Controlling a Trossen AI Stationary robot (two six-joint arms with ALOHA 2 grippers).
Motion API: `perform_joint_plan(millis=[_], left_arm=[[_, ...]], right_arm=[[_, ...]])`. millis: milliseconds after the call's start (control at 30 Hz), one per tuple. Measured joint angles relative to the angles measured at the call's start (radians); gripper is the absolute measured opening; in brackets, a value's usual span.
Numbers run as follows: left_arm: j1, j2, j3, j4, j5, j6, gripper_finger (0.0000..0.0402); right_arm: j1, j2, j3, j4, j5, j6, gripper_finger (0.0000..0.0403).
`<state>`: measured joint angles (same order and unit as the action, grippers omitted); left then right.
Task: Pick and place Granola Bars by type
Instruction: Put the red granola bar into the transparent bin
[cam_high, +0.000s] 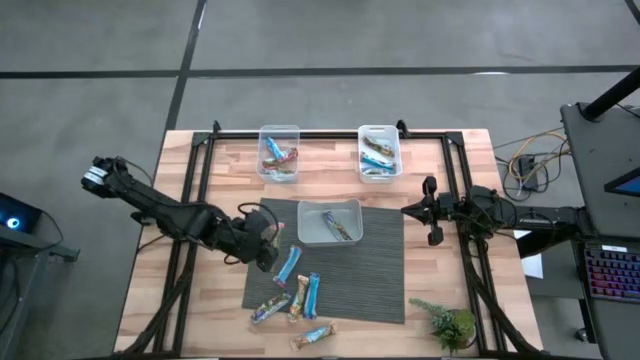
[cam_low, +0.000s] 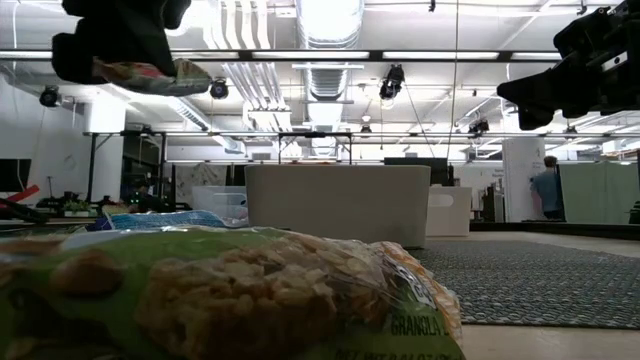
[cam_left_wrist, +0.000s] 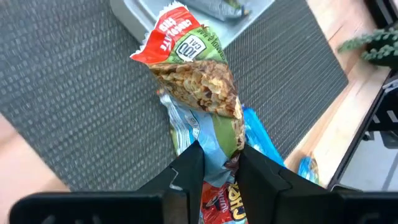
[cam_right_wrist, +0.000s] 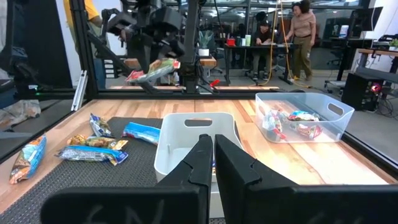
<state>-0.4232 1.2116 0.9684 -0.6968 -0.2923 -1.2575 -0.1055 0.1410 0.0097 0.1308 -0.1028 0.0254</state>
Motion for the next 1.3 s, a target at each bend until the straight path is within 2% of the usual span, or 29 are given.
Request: perform_joint_plan(millis=[300,533,833,1033,1300], left_arm=[[0.064,-0.042,0.004,-0.001,-0.072,0.147,0.0071],[0.197,-0.073,0.072,0.002,-0.076,0.312,0.0071],[0.397,-0.069,0.22,0.002,-0.075,0.51,0.0071],[0.511,-0.069,0.277,0.002,-0.075,0.535,0.0071],[0.603,-0.068,0.283,0.001,-0.066,0.536,0.0071]], right_arm=[[0.0,0.0,0.0,0.0,0.0,0.0,0.0009],[0.0,0.0,0.0,0.0,0.0,0.0,0.0009],[0.0,0.0,0.0,0.0,0.0,0.0,0.0009],[0.0,0.0,0.0,0.0,0.0,0.0,0.0009],[0.0,0.0,0.0,0.0,0.0,0.0,0.0009]])
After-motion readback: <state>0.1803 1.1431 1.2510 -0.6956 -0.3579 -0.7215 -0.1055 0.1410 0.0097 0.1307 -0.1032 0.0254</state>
